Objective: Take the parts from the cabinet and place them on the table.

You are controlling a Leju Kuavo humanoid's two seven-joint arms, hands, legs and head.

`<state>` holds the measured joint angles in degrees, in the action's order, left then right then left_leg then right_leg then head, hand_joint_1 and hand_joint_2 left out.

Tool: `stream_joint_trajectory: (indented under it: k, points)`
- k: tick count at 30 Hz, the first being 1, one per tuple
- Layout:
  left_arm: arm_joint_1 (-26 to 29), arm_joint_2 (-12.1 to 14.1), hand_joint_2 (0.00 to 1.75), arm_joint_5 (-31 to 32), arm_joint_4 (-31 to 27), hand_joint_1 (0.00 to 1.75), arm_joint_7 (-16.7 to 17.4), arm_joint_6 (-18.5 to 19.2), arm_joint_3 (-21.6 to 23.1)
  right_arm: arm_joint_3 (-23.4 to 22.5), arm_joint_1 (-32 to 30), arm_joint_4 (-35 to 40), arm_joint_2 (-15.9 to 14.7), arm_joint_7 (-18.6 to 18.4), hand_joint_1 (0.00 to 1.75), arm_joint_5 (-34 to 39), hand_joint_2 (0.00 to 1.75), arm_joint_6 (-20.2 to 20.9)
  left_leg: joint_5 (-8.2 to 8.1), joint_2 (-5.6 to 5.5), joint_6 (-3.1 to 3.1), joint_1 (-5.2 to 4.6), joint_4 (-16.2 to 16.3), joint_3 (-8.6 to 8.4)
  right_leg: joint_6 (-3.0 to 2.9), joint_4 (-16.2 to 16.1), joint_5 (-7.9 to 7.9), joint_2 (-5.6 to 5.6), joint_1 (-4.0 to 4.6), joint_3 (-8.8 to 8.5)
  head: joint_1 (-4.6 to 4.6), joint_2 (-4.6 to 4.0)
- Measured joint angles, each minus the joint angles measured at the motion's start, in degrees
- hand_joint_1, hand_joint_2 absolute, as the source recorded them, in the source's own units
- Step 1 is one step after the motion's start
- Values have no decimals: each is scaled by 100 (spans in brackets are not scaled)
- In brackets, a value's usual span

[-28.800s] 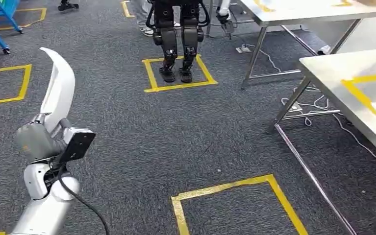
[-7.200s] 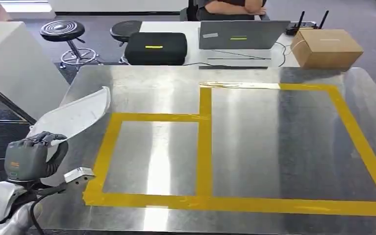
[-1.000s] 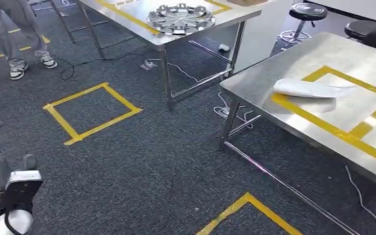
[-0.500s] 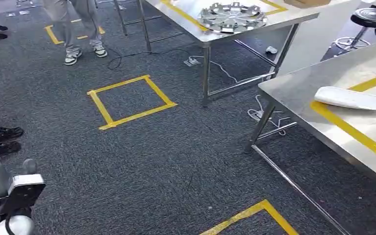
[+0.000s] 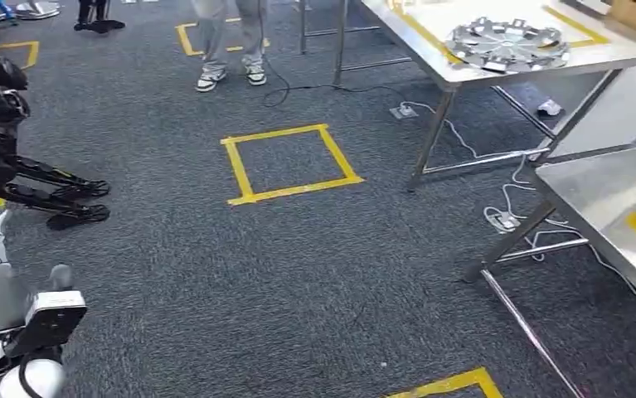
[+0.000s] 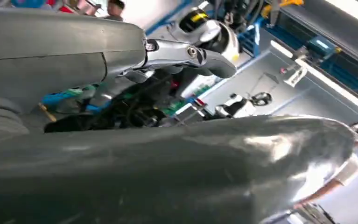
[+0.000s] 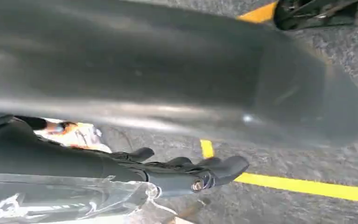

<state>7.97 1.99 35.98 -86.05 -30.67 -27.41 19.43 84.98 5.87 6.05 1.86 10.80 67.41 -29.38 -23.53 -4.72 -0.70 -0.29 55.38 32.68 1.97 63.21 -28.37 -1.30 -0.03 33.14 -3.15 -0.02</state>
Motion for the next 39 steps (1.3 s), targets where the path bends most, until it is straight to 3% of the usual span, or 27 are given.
stream_joint_trajectory:
  k: [1,2,3,6,8,9,11,12,13,15,16,17,18,21,22,23,24,26,27,28,30,31,32,34,36,37,39]
  points:
    - [-2,-9,0,-4,0,0,0,0,17,0,3,0,-4,-2,0,0,0,-2,0,-65,9,7,4,1,-19,-480,184,-233,-13,-210,2,0]
    - [-10,-18,0,-9,2,0,0,0,37,0,3,0,-11,-13,0,0,0,-2,10,-124,48,-20,27,25,-23,-612,99,-365,-40,-264,-9,0]
    - [-14,-17,0,-15,4,0,0,0,48,0,5,0,-11,-15,0,-2,0,-4,27,-195,80,4,37,60,-6,-612,121,-300,-24,-259,-2,0]
    - [2,-24,0,-15,11,0,0,0,57,0,14,0,-11,-22,0,0,0,-4,84,-356,195,38,8,114,-101,-631,172,-140,1,-274,-9,0]
    - [-16,-24,0,-22,15,0,0,-7,59,0,21,-2,-15,-17,0,-4,0,-15,-176,145,226,12,294,256,-164,-685,213,-9,-20,-286,-48,0]
    - [-43,-24,0,-37,17,0,0,-13,59,0,9,-2,-17,-20,0,-4,0,-15,-442,298,268,19,753,468,-170,-685,213,76,-14,-279,-50,0]
    - [-41,-35,0,-142,31,0,-37,-48,63,0,-14,-2,-18,-35,0,-4,0,-17,-832,385,322,40,1702,918,-174,-684,209,251,-12,-265,-50,0]
    - [-39,-39,0,-206,35,0,-61,-77,63,0,-15,-2,-20,-37,0,-4,0,-17,-849,392,342,55,1880,1010,-173,-683,209,331,-14,-259,-50,0]
    - [-39,-44,0,-273,37,0,-85,-98,61,0,-11,-2,-20,-37,0,-4,0,-20,-730,398,357,72,1792,953,-169,-683,206,407,-15,-259,-48,0]
    - [-40,-66,0,-415,37,0,-127,-107,59,2,6,0,-20,-52,0,-4,0,-22,-253,495,373,95,928,485,-140,-683,188,561,-29,-276,-48,0]
    - [-45,-85,0,-466,35,0,-142,-107,55,2,9,0,-20,-50,0,-7,0,-22,-57,701,387,95,393,165,-112,-680,172,626,-33,-299,-50,0]
    - [-68,-101,0,-503,35,0,-157,-107,55,2,5,-4,-31,-50,0,-7,0,-26,-87,1042,426,57,71,-16,-56,-650,134,686,41,-304,-59,0]
    - [-97,-140,0,-542,35,0,-177,-107,55,2,-1,-9,-42,-52,0,-9,0,-31,-86,933,292,55,41,-2,-26,-630,107,719,41,-269,-66,0]
    - [-64,-166,0,-592,33,0,-282,-144,44,2,24,-7,-42,-59,0,-17,0,-33,-94,710,170,26,54,38,35,-662,88,938,27,-372,13,0]
    - [-56,-190,0,-603,17,0,-321,-160,44,2,32,-7,-42,-59,0,-17,0,-35,-71,639,121,53,43,32,100,-619,27,771,-13,-347,17,0]
    - [-72,-192,0,-616,7,0,-334,-188,33,2,32,-7,-42,-57,0,-17,0,-37,-67,584,75,54,43,31,104,-393,-141,449,-20,-269,33,0]
    - [-83,-219,0,-618,0,0,-343,-195,33,2,23,-7,-42,-57,0,-17,0,-37,-64,520,49,54,43,36,95,24,-368,269,-20,-76,48,0]
    - [-78,-247,0,-618,0,0,-354,-197,35,2,-3,-7,-39,-59,0,-15,0,-37,-59,354,28,36,44,42,83,1053,-780,148,-7,424,66,0]
    - [-74,-249,0,-618,0,0,-354,-197,33,2,-11,-4,-37,-61,0,-13,0,-37,-58,262,25,24,45,41,67,1332,-821,141,-5,591,66,0]
    - [-74,-249,0,-618,0,0,-354,-197,33,2,-13,-7,-37,-63,0,-7,0,-37,-56,171,23,18,46,38,44,1296,-715,138,-2,611,66,0]
    - [-72,-262,0,-618,0,0,-374,-208,33,2,-6,-7,-37,-66,0,-18,0,-37,-52,-24,30,17,48,22,-8,458,-169,68,0,272,66,0]
    - [-72,-269,0,-618,-2,0,-394,-221,33,2,3,-7,-37,-62,0,-28,0,-39,-47,-113,39,24,49,11,-28,-120,113,-86,-11,11,70,0]
    - [-70,-273,0,-623,-2,0,-411,-238,33,2,35,-5,-35,2,0,-56,0,-44,-39,-187,65,25,50,24,-44,-473,167,-435,-38,-142,72,0]
    - [-106,-293,0,-781,6,0,-507,134,33,-6,317,11,11,-488,0,89,0,-27,1,-265,137,31,73,103,-20,-535,191,-379,-39,-151,70,0]
    - [-551,-383,0,-916,329,0,-582,516,125,-15,902,26,7,-1510,0,247,0,125,79,-395,226,62,51,186,-84,-510,235,-268,-15,-88,68,0]
    - [-742,-409,0,-977,541,0,-636,546,194,-17,1139,35,7,-1666,0,286,0,168,84,-431,248,71,53,210,-136,-571,280,-169,-68,-94,70,0]
    - [-959,-488,0,-1045,750,0,-715,564,251,-24,1424,35,-11,-1639,0,317,0,184,-252,162,282,31,510,411,-193,-609,319,-52,-43,-105,22,0]
